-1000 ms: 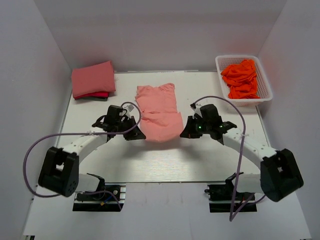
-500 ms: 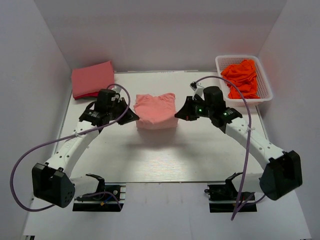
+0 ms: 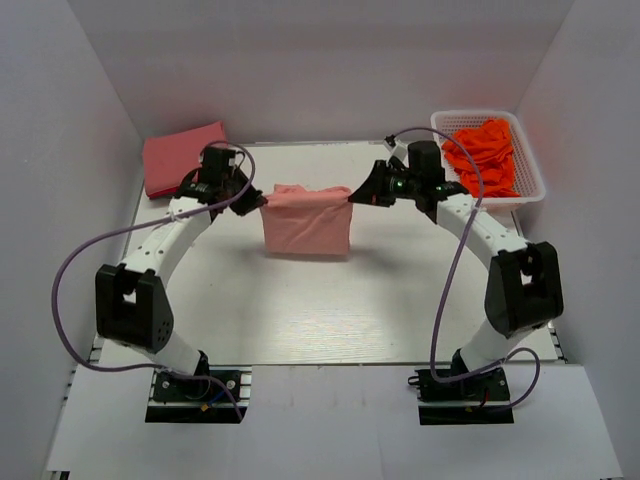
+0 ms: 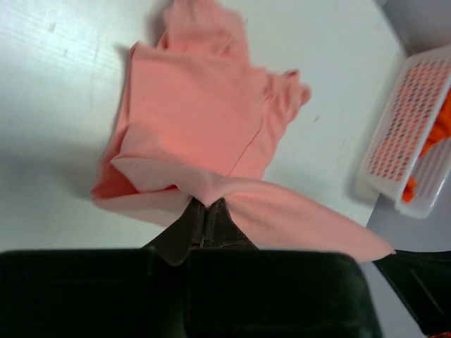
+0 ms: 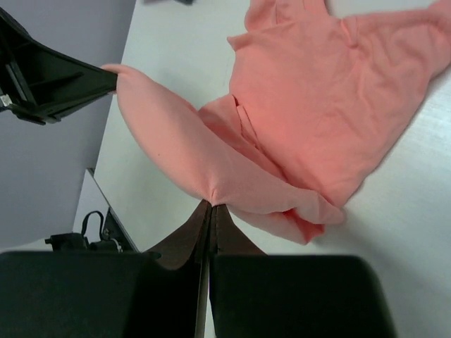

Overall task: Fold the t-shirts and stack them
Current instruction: Fold the long partially folded tshirt into a neat square

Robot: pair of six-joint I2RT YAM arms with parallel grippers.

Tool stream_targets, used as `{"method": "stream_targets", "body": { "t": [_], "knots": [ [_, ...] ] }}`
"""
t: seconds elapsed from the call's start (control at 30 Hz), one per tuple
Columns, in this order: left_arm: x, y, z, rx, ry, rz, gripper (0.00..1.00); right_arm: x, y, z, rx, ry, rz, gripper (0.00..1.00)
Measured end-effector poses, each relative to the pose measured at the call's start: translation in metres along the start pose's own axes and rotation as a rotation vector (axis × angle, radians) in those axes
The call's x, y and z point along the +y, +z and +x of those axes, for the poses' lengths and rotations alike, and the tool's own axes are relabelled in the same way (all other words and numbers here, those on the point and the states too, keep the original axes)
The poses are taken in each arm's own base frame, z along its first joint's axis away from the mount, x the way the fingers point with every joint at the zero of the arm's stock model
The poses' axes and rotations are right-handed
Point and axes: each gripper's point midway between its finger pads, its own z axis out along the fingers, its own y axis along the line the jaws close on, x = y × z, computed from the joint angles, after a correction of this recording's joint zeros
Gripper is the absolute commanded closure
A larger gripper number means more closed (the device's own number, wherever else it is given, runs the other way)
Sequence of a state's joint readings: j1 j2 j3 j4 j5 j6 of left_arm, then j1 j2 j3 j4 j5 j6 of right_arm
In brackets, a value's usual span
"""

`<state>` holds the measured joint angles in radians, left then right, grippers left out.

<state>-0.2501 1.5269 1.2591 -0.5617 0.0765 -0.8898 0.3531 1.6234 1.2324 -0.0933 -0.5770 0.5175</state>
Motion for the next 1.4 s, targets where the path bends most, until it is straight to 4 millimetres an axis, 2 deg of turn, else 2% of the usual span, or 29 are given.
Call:
{"method": "stream_targets", "body": {
  "t": [0.13, 0.23, 0.33, 0.47, 0.5, 0.53, 0.57, 0.6, 0.63, 0.67, 0.73, 0.8, 0.9, 0.97, 1.03, 1.13, 1.2, 1.27, 1.33, 1.4],
  "knots": [
    [-0.024, 0.02, -0.036, -0.05, -0.005, 0.038, 1.0, -0.013, 0.014, -0.025, -0.011, 0.004, -0.024, 1.0],
    [-0.032, 0.048, -0.054, -0.048, -0.005, 0.054, 1.0, -0.026, 0.029, -0.038, 0.0, 0.014, -0.041, 1.0],
    [-0.033, 0.086, -0.062, -0.013, 0.0, 0.074, 1.0, -0.048, 0.047, -0.054, 0.002, 0.033, -0.042, 1.0],
    [-0.038, 0.143, -0.071, 0.025, 0.01, 0.109, 1.0, -0.091, 0.071, -0.067, -0.003, 0.073, -0.014, 1.0],
    [-0.041, 0.157, -0.075, 0.028, 0.014, 0.12, 1.0, -0.103, 0.077, -0.073, -0.009, 0.083, -0.006, 0.9],
    [-0.043, 0.171, -0.078, 0.027, 0.019, 0.131, 0.8, -0.114, 0.084, -0.078, -0.013, 0.094, 0.001, 0.77],
    [-0.046, 0.185, -0.082, 0.02, 0.029, 0.142, 0.36, -0.125, 0.092, -0.087, -0.029, 0.092, 0.007, 0.67],
    [-0.046, 0.198, -0.086, 0.014, 0.036, 0.146, 0.01, -0.136, 0.1, -0.096, -0.045, 0.089, 0.017, 0.55],
    [-0.048, 0.211, -0.091, 0.002, 0.038, 0.153, 0.0, -0.148, 0.108, -0.106, -0.054, 0.09, 0.024, 0.2],
    [-0.051, 0.221, -0.097, -0.01, 0.039, 0.165, 0.0, -0.156, 0.116, -0.12, -0.072, 0.085, 0.021, 0.1],
    [-0.053, 0.233, -0.107, -0.024, 0.053, 0.184, 0.0, -0.166, 0.128, -0.143, -0.113, 0.049, 0.0, 0.1],
    [-0.053, 0.234, -0.111, -0.03, 0.067, 0.195, 0.0, -0.17, 0.127, -0.146, -0.117, 0.039, 0.004, 0.1],
    [-0.06, 0.216, -0.115, -0.043, 0.107, 0.232, 0.0, -0.166, 0.112, -0.133, -0.108, 0.036, 0.035, 0.1],
    [-0.063, 0.195, -0.112, -0.048, 0.143, 0.238, 0.0, -0.146, 0.089, -0.111, -0.081, 0.04, 0.053, 0.1],
    [-0.074, 0.17, -0.109, -0.06, 0.189, 0.258, 0.0, -0.118, 0.074, -0.109, -0.083, 0.002, 0.041, 0.1],
    [-0.1, 0.136, -0.101, -0.073, 0.26, 0.314, 0.0, -0.069, 0.062, -0.112, -0.104, -0.082, -0.011, 0.1],
    [-0.11, 0.119, -0.092, -0.071, 0.292, 0.34, 0.0, -0.038, 0.063, -0.11, -0.118, -0.135, -0.057, 0.1],
    [-0.111, 0.11, -0.076, -0.053, 0.319, 0.36, 0.0, -0.019, 0.07, -0.104, -0.118, -0.149, -0.096, 0.1],
    [-0.095, 0.111, -0.054, -0.01, 0.328, 0.352, 0.0, -0.011, 0.085, -0.093, -0.099, -0.137, -0.125, 0.1],
    [-0.072, 0.121, -0.034, 0.043, 0.316, 0.325, 0.0, -0.016, 0.105, -0.084, -0.077, -0.099, -0.142, 0.1]
  ]
}}
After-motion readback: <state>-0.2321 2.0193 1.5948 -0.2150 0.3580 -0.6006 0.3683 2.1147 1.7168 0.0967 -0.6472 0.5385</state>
